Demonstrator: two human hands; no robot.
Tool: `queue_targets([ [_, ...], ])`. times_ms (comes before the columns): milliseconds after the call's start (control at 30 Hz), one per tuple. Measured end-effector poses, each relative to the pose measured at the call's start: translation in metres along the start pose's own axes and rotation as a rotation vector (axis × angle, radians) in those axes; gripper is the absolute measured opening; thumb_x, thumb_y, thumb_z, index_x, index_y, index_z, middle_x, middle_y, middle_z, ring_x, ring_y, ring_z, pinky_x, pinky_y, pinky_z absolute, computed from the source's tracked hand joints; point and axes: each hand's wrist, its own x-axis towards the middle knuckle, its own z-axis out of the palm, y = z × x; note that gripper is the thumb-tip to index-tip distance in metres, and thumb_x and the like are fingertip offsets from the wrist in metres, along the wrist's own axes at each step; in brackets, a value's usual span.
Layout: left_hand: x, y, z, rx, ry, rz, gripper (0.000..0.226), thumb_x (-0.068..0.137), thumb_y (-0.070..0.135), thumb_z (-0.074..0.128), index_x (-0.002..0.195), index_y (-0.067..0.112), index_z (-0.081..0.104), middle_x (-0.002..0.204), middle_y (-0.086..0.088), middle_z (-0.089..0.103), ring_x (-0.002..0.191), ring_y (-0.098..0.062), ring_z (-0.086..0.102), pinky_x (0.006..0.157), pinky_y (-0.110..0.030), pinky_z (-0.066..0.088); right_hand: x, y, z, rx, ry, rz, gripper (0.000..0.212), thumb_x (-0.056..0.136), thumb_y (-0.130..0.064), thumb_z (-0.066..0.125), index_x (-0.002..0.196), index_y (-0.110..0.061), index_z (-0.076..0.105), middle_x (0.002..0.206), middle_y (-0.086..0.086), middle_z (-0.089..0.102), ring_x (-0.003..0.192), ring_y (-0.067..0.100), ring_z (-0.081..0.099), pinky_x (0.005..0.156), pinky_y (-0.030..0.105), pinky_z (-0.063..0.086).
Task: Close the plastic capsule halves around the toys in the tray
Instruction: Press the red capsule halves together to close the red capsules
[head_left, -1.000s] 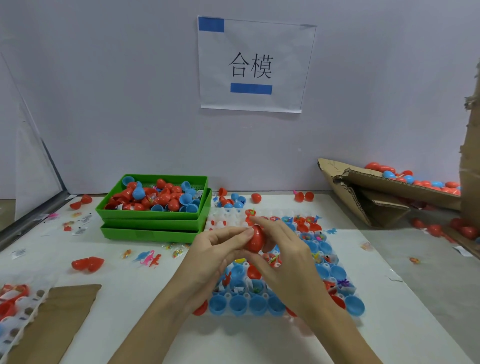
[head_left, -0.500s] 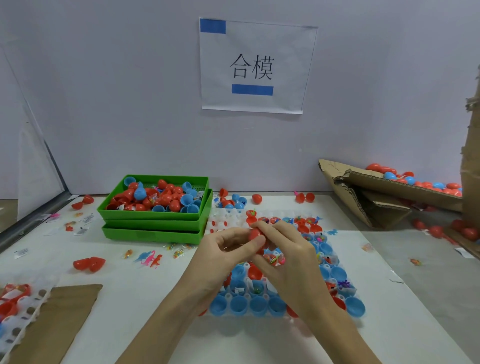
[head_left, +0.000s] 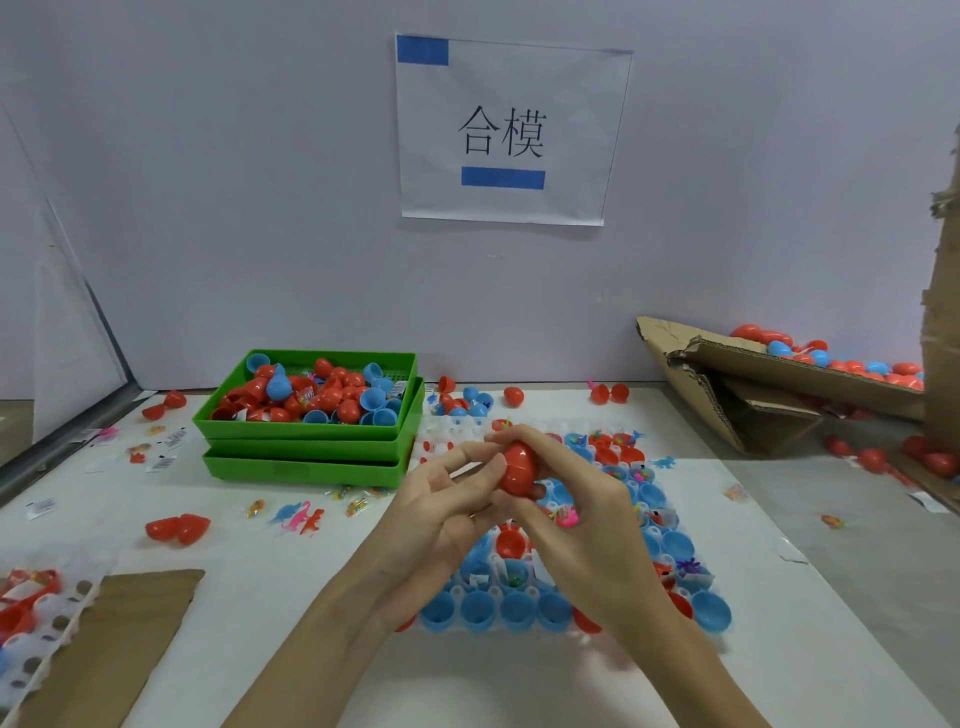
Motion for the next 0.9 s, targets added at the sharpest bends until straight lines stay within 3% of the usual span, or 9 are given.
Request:
queue_targets([
  [100,0.0014,-0.0040,-0.0009,0.019,0.016,0.008,0.052,0.088,0.029,0.078,0.129,0.000,0.065,0.122,-0.028,0.071,0.113,-0.034,0.072,0.094,-0.035,0.058,-0.0010,-0.0008,0.0017,-0.061,0.001,-0.040,0.054,0.088,-0.014,0.076,0.136,-0.030,0.057,0.124,-0.030,0.061,0.118,-0.013,0.057,0.098,0.007,0.045],
  [200,0.0035,-0.0069,-0.0016,0.112,0.075,0.021,0.028,0.087,0.020,0.081,0.112,0.009,0.077,0.115,-0.026,0.074,0.107,-0.034,0.074,0.087,-0.030,0.060,-0.0028,0.0035,0.0016,-0.140,-0.022,-0.060,0.052,0.088,-0.012,0.077,0.134,-0.028,0.059,0.116,-0.039,0.054,0.107,-0.021,0.056,0.090,0.000,0.043],
  [267,0.0039,-0.0081,-0.0024,0.142,0.082,0.009,0.020,0.086,0.019,0.081,0.105,0.013,0.080,0.114,-0.025,0.075,0.107,-0.034,0.075,0.087,-0.028,0.060,-0.0033,0.0068,0.0010,-0.175,-0.036,-0.071,0.046,0.088,-0.017,0.076,0.133,-0.021,0.063,0.113,-0.034,0.058,0.104,-0.022,0.056,0.089,0.000,0.043],
  [367,0.0035,-0.0069,-0.0039,0.126,0.031,-0.006,0.032,0.089,0.030,0.079,0.114,0.011,0.077,0.121,-0.024,0.073,0.115,-0.035,0.072,0.095,-0.029,0.058,-0.0023,0.0075,0.0000,-0.223,-0.006,-0.088,0.051,0.085,-0.032,0.072,0.133,-0.017,0.065,0.113,-0.019,0.066,0.099,-0.029,0.052,0.090,-0.003,0.040],
  [467,0.0032,-0.0062,-0.0044,0.082,-0.054,-0.035,0.043,0.101,0.036,0.063,0.130,0.004,0.068,0.131,-0.025,0.068,0.124,-0.038,0.066,0.104,-0.036,0.054,0.0009,0.0074,-0.0006,-0.187,-0.003,-0.084,0.059,0.083,-0.030,0.077,0.138,-0.020,0.060,0.124,-0.007,0.069,0.099,-0.025,0.055,0.090,-0.001,0.043],
  [600,0.0032,-0.0077,-0.0011,0.020,-0.122,-0.067,0.050,0.109,0.041,0.050,0.141,0.004,0.062,0.143,-0.025,0.060,0.137,-0.039,0.056,0.112,-0.045,0.048,0.0012,0.0044,-0.0008,-0.107,0.106,-0.121,0.054,0.083,-0.032,0.078,0.133,-0.026,0.059,0.122,-0.018,0.065,0.103,-0.018,0.061,0.089,0.003,0.046],
  [767,0.0043,-0.0095,0.0005,0.030,-0.075,-0.031,0.055,0.101,0.049,0.062,0.131,0.004,0.069,0.128,-0.025,0.069,0.126,-0.032,0.065,0.101,-0.036,0.055,0.0037,-0.0012,-0.0054,-0.071,0.117,-0.128,0.044,0.087,-0.048,0.070,0.127,-0.034,0.059,0.120,-0.032,0.059,0.114,-0.012,0.058,0.096,0.008,0.045],
  [900,0.0034,-0.0076,-0.0023,0.004,-0.098,-0.024,0.050,0.098,0.041,0.071,0.129,0.002,0.069,0.121,-0.022,0.071,0.117,-0.027,0.069,0.100,-0.031,0.054,0.0041,-0.0023,-0.0046,-0.075,0.095,-0.157,0.045,0.088,-0.040,0.068,0.131,-0.028,0.058,0.123,-0.022,0.061,0.118,-0.014,0.056,0.100,0.008,0.043],
])
